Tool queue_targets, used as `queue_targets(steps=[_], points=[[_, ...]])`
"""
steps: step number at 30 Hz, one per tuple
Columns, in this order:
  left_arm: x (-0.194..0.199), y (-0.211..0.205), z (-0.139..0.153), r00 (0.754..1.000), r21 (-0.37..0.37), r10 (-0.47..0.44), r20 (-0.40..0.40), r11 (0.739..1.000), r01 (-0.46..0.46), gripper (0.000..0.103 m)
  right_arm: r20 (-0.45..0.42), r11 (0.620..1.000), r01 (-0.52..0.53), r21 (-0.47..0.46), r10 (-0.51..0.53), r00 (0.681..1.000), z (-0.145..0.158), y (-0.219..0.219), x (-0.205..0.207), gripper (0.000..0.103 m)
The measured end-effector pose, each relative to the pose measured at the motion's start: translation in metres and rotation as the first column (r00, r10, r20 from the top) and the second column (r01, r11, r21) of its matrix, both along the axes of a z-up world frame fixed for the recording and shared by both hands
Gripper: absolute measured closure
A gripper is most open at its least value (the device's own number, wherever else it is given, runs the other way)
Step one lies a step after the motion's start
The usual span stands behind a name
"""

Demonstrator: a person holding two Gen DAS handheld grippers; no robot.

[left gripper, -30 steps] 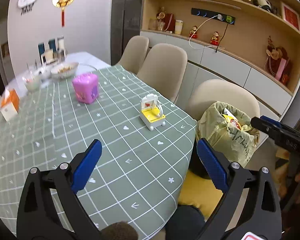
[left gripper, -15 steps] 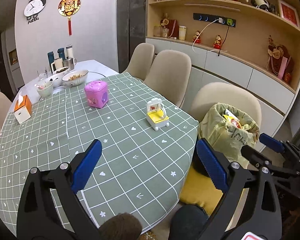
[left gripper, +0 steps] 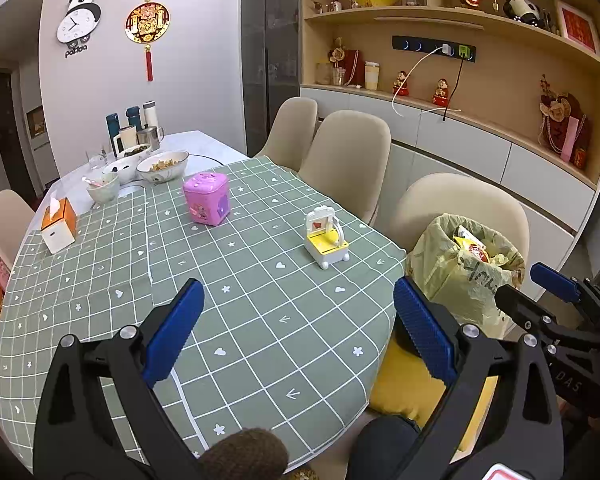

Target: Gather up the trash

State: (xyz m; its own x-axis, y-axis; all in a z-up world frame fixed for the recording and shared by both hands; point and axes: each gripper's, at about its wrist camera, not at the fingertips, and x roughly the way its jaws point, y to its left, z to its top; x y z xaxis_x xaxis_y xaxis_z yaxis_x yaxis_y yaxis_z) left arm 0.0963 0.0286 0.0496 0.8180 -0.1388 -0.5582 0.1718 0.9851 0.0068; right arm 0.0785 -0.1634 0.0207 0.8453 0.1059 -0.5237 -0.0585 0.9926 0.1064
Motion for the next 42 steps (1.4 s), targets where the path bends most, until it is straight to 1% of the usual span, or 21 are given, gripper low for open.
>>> queue_targets(steps=[14,42], points=[[-0.003,-0.001,0.002,1.0,-0.002,-0.003,0.007,1.0,0.003,0.012,0.006,1.0,0.006,-0.005,-0.006,1.0,0.003,-0.004,-0.001,0.037],[0.004,-0.01,-0.002,1.0,0.004,-0.013,-0.01,1.0,0.013,0.012,-0.005,1.0,0.02,0.008,-0.02,1.0,-0.003,-0.011,0.005,0.037]])
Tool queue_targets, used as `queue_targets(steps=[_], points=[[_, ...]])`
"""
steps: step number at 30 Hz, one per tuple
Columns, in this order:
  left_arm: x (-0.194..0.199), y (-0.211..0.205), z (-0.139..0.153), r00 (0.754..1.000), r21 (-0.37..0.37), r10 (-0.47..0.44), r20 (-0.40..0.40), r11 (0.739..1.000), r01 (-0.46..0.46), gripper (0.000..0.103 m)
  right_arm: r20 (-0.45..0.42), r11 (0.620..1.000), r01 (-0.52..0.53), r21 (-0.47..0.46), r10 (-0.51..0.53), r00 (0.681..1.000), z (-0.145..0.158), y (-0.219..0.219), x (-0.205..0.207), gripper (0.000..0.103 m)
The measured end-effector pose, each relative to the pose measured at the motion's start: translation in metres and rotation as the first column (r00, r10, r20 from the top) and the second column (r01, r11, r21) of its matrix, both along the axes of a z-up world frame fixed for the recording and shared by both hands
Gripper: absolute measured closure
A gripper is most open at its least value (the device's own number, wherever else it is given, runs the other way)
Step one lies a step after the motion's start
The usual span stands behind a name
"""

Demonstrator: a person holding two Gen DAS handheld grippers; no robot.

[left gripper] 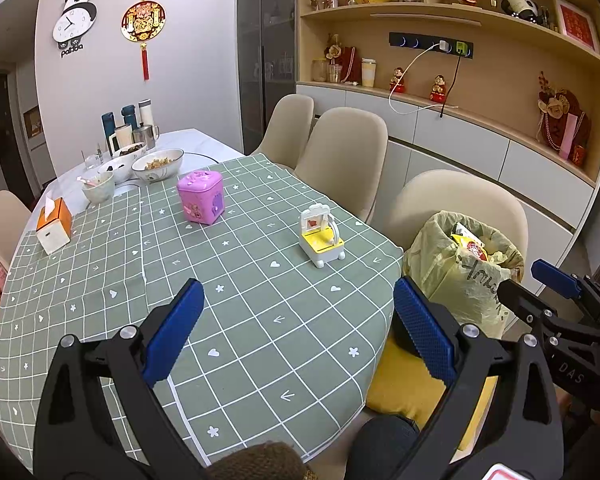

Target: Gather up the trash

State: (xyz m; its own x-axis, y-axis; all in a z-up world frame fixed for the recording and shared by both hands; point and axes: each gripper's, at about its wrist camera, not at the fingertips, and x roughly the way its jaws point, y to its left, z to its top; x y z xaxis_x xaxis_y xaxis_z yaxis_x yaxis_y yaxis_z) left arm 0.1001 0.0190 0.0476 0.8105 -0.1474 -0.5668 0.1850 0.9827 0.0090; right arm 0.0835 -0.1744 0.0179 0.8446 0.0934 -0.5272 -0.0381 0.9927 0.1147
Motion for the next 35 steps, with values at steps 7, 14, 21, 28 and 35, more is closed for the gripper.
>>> queue_targets(steps=[7,14,21,28,35], points=[[0.0,0.0,0.0,1.0,-0.001,-0.001,0.0,1.0,0.001,0.012,0.002,1.0,0.004,-0.006,-0.004,1.0,-0.001,0.0,0.001,0.037],[0.003,0.001,-0.001,1.0,0.001,0.003,0.007,1.0,-0.003,0.012,0.004,1.0,0.005,-0.007,-0.005,1.0,-0.001,-0.001,0.002,0.037],[0.003,0.002,-0.001,1.0,0.002,0.004,0.008,1.0,-0.004,0.012,0.007,1.0,0.009,-0.012,-0.009,1.0,-0.002,-0.001,0.001,0.037],[0.006,0.004,-0.006,1.0,0.009,-0.003,-0.002,1.0,0.003,0.012,0.0,1.0,0.012,-0.021,-0.012,1.0,-0.005,0.002,0.004,0.037],[0.062,0.084,-0.044,0.969,-0.016,0.196,-0.15,0.98,-0.201,0.012,-0.079,0.991,-0.124,-0.047,0.12,0.99,-0.022,0.039,0.063,0.037]])
